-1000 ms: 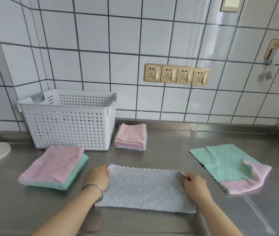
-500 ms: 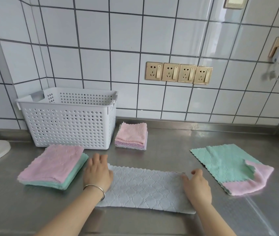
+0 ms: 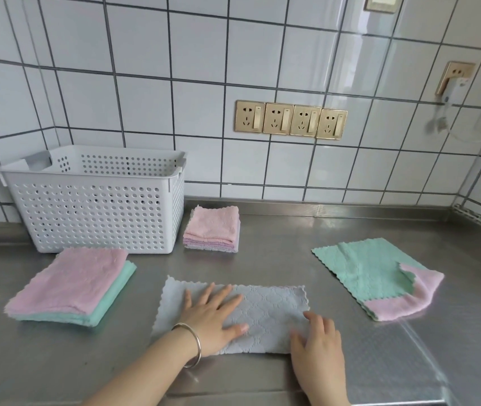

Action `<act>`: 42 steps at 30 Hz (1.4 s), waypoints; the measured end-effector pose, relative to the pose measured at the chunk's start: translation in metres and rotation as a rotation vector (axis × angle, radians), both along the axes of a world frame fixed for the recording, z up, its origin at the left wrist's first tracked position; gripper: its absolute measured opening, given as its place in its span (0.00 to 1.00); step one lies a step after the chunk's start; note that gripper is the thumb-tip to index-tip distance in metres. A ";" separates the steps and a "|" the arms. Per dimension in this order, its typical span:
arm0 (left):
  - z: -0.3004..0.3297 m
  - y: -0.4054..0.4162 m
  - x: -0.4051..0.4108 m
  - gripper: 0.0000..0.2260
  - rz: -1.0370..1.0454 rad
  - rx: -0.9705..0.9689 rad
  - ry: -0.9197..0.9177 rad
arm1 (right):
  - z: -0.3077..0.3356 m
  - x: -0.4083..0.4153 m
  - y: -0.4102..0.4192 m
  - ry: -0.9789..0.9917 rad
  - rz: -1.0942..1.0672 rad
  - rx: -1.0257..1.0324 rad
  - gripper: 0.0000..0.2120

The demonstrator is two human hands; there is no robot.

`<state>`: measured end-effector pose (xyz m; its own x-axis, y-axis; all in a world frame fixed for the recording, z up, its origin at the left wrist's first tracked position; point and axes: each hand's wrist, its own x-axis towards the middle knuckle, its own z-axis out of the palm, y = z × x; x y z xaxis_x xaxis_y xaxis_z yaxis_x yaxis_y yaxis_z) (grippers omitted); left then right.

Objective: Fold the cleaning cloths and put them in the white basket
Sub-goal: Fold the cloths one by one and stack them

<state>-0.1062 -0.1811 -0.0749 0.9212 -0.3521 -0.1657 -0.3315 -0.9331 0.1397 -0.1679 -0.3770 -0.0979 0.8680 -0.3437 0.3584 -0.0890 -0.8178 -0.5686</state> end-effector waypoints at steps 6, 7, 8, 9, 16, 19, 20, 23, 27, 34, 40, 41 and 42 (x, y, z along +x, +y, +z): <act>0.000 -0.002 -0.002 0.51 0.022 0.004 -0.006 | 0.027 0.000 -0.009 0.175 -0.072 0.410 0.32; -0.001 -0.001 -0.002 0.50 0.024 0.001 -0.008 | 0.031 0.002 -0.011 0.203 -0.074 0.426 0.33; -0.002 -0.001 -0.002 0.50 0.026 -0.002 -0.012 | 0.035 0.003 -0.012 0.236 -0.078 0.434 0.34; -0.002 -0.001 -0.002 0.49 0.029 -0.003 -0.016 | 0.039 0.004 -0.013 0.273 -0.082 0.440 0.35; -0.001 -0.001 -0.003 0.40 0.049 0.037 0.000 | 0.043 0.009 -0.011 0.352 -0.036 0.326 0.17; 0.000 0.000 -0.004 0.37 0.060 0.054 0.002 | 0.040 0.010 -0.006 0.287 -0.091 0.208 0.13; 0.000 0.000 -0.005 0.34 0.065 0.049 -0.003 | 0.040 0.010 -0.005 0.278 -0.102 0.161 0.13; 0.002 -0.001 -0.005 0.41 0.070 0.037 0.014 | 0.040 0.009 -0.003 0.295 -0.108 0.048 0.13; 0.004 -0.002 -0.007 0.43 0.112 0.065 0.065 | 0.043 0.012 -0.010 0.364 -0.125 0.055 0.18; 0.014 -0.047 -0.007 0.25 -0.106 -0.054 0.000 | 0.042 0.011 -0.013 0.540 -0.184 -0.077 0.26; 0.007 -0.074 -0.007 0.26 -0.209 0.002 0.029 | 0.041 0.011 -0.007 0.623 -0.155 -0.171 0.26; 0.006 -0.076 -0.007 0.27 -0.195 0.014 0.035 | 0.042 0.011 -0.008 0.628 -0.144 -0.162 0.25; 0.005 -0.076 -0.006 0.28 -0.180 0.024 0.040 | 0.043 0.011 -0.008 0.630 -0.137 -0.145 0.24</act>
